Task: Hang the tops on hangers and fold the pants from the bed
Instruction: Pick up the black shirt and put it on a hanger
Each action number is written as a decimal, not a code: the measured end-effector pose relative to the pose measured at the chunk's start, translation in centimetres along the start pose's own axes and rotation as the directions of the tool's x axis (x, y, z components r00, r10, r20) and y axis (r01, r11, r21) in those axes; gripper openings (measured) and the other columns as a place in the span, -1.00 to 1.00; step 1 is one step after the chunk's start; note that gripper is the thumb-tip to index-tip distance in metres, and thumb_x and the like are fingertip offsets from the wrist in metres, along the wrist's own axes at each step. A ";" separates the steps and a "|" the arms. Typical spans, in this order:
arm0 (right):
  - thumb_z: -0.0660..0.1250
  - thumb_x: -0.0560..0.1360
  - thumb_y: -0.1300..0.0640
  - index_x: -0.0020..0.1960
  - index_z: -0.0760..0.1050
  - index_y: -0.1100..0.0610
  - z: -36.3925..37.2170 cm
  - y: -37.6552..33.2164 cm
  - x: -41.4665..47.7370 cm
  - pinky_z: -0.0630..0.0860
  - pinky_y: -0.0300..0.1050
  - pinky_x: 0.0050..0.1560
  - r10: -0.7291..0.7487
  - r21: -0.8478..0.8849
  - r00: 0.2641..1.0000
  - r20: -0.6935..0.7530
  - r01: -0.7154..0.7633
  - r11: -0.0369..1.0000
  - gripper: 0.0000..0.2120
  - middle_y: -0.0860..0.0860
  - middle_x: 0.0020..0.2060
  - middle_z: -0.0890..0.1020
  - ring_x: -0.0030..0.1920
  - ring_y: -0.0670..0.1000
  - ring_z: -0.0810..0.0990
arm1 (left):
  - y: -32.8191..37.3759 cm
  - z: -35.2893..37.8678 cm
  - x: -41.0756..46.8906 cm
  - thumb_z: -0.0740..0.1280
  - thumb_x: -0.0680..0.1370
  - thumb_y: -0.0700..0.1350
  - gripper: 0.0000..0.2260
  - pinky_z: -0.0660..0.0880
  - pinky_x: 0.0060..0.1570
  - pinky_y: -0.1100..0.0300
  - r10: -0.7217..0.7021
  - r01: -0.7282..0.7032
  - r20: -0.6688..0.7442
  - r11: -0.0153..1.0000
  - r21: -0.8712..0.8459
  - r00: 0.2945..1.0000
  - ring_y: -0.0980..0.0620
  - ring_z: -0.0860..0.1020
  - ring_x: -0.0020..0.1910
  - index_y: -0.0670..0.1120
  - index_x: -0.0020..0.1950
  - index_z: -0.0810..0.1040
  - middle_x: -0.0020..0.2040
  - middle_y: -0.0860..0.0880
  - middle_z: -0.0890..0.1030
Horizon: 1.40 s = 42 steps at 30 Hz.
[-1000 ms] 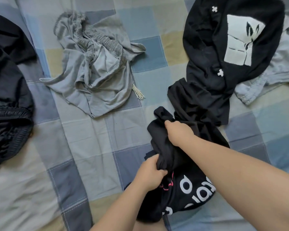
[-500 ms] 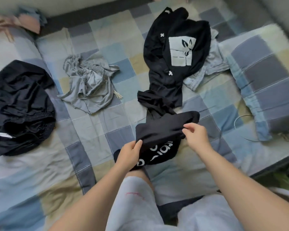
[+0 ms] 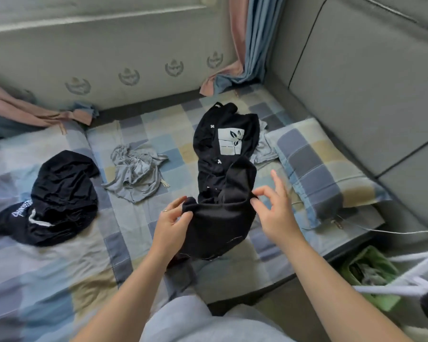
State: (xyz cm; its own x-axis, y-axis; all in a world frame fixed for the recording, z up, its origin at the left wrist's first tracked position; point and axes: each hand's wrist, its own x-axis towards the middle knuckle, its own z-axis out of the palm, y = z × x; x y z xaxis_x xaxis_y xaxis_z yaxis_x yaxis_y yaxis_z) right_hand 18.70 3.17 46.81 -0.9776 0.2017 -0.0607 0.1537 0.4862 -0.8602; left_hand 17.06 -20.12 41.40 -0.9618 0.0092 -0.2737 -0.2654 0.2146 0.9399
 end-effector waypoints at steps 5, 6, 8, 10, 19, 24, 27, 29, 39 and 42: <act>0.27 0.61 0.17 -0.06 0.47 -0.11 -2.4 -6.4 -1.6 0.26 0.14 0.47 -0.179 0.131 0.973 0.144 0.160 0.978 -0.82 -0.17 0.02 0.60 0.27 0.06 0.50 | 6.2 -2.9 -2.7 0.19 0.64 -0.35 -0.58 0.55 -0.15 0.32 0.090 -0.077 0.055 0.977 -0.200 0.994 0.09 0.65 -0.11 0.00 -0.14 0.76 -0.12 0.00 0.72; 0.27 0.60 0.15 -0.05 0.47 -0.11 -2.6 -7.7 -2.0 0.39 0.01 0.34 -0.216 0.163 0.966 0.142 0.192 0.968 -0.85 -0.02 -0.08 0.60 0.10 0.13 0.53 | 7.3 -3.6 -3.1 0.19 0.65 -0.34 -0.62 0.54 -0.22 0.32 0.118 -0.110 0.030 0.973 -0.203 0.993 0.08 0.63 -0.18 -0.05 -0.14 0.73 -0.18 -0.03 0.70; 0.26 0.57 0.13 -0.05 0.49 -0.08 -2.7 -10.3 -2.7 0.43 -0.11 0.02 -0.289 0.216 0.949 0.126 0.258 0.942 -0.89 0.19 -0.14 0.55 -0.06 0.25 0.50 | 9.0 -5.0 -3.7 0.18 0.66 -0.29 -0.68 0.50 -0.31 0.26 0.168 -0.167 -0.011 0.963 -0.213 0.986 0.05 0.58 -0.28 -0.12 -0.18 0.65 -0.27 -0.07 0.62; 0.27 0.55 0.11 -0.07 0.51 -0.11 -2.5 -12.7 -3.4 0.44 -0.17 -0.04 -0.344 0.255 0.934 0.101 0.310 0.916 -0.87 0.07 -0.19 0.58 -0.13 0.13 0.53 | 10.6 -6.6 -4.1 0.18 0.67 -0.24 -0.71 0.43 -0.38 0.15 0.221 -0.223 -0.033 0.952 -0.207 0.975 -0.04 0.48 -0.34 -0.16 -0.19 0.58 -0.31 -0.12 0.50; 0.41 0.48 0.13 -0.17 0.63 -0.12 -0.5 -21.2 -4.4 0.52 -0.17 -0.08 -0.447 0.375 0.894 -0.034 0.426 0.823 -0.85 -0.11 -0.30 0.61 -0.21 -0.07 0.57 | 17.6 -13.7 -5.6 0.36 0.51 0.10 -0.79 0.33 -0.37 0.26 0.517 -0.511 0.049 0.854 -0.102 0.854 0.15 0.37 -0.42 0.05 -0.22 0.44 -0.40 0.12 0.46; 0.41 0.55 0.24 -0.13 0.59 -0.07 0.9 -24.3 -4.4 0.51 -0.27 -0.12 -0.523 0.296 0.852 -0.022 0.505 0.811 -0.78 -0.20 -0.30 0.61 -0.23 -0.13 0.59 | 18.2 -16.5 -6.3 0.48 0.36 0.26 -0.66 0.54 -0.21 0.21 0.317 -0.449 0.463 0.870 0.206 0.828 0.15 0.62 -0.26 0.20 0.08 0.61 -0.27 0.14 0.63; 0.44 0.54 0.22 -0.09 0.59 -0.07 1.5 -25.2 -4.1 0.44 -0.35 -0.33 -0.531 0.256 0.847 -0.006 0.514 0.818 -0.82 -0.19 -0.34 0.58 -0.38 -0.18 0.51 | 17.6 -17.5 -6.3 0.48 0.42 0.18 -0.77 0.62 -0.10 -0.09 0.367 -0.454 0.376 0.874 0.173 0.851 -0.01 0.69 -0.16 0.07 -0.05 0.70 -0.18 0.03 0.71; 0.47 0.51 0.20 0.05 0.57 -0.06 1.5 -25.3 -3.8 0.37 -0.16 -0.45 -0.502 0.296 0.863 0.053 0.467 0.833 -0.79 0.05 -0.28 0.57 -0.39 0.02 0.45 | 17.3 -18.4 -6.2 0.41 0.51 0.09 -0.85 0.55 -0.09 -0.03 0.467 -0.489 0.224 0.870 0.055 0.856 0.00 0.63 -0.18 0.05 -0.10 0.69 -0.18 0.02 0.68; 0.29 0.64 0.12 0.01 0.63 0.08 2.9 -22.3 -4.0 0.56 -0.15 -0.03 -0.276 0.087 0.885 0.375 0.263 0.961 -0.85 0.00 -0.05 0.67 -0.06 -0.01 0.67 | 19.0 -19.4 -7.3 0.21 0.60 -0.15 -0.85 0.38 -0.09 0.02 0.572 -0.575 -0.058 0.815 -0.069 0.818 0.00 0.46 -0.15 -0.11 -0.06 0.57 -0.15 -0.23 0.53; 0.25 0.66 0.05 0.00 0.49 0.20 4.1 -21.5 -4.9 0.50 -0.10 -0.13 -0.245 0.348 0.924 0.293 0.136 0.928 -0.79 0.05 -0.18 0.59 -0.15 0.04 0.56 | 18.9 -19.1 -7.3 0.21 0.64 -0.21 -0.82 0.39 -0.09 0.04 0.548 -0.554 -0.092 0.830 -0.065 0.832 0.04 0.47 -0.16 -0.08 -0.08 0.57 -0.20 -0.08 0.54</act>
State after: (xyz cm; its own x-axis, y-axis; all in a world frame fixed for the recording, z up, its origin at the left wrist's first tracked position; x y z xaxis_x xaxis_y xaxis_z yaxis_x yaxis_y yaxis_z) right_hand 19.60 -11.79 63.55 -0.9833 -0.1817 0.0069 -0.0407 0.1826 -0.9823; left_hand 17.78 -34.78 65.08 -0.9514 0.0350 0.3060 0.3080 0.1099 0.9450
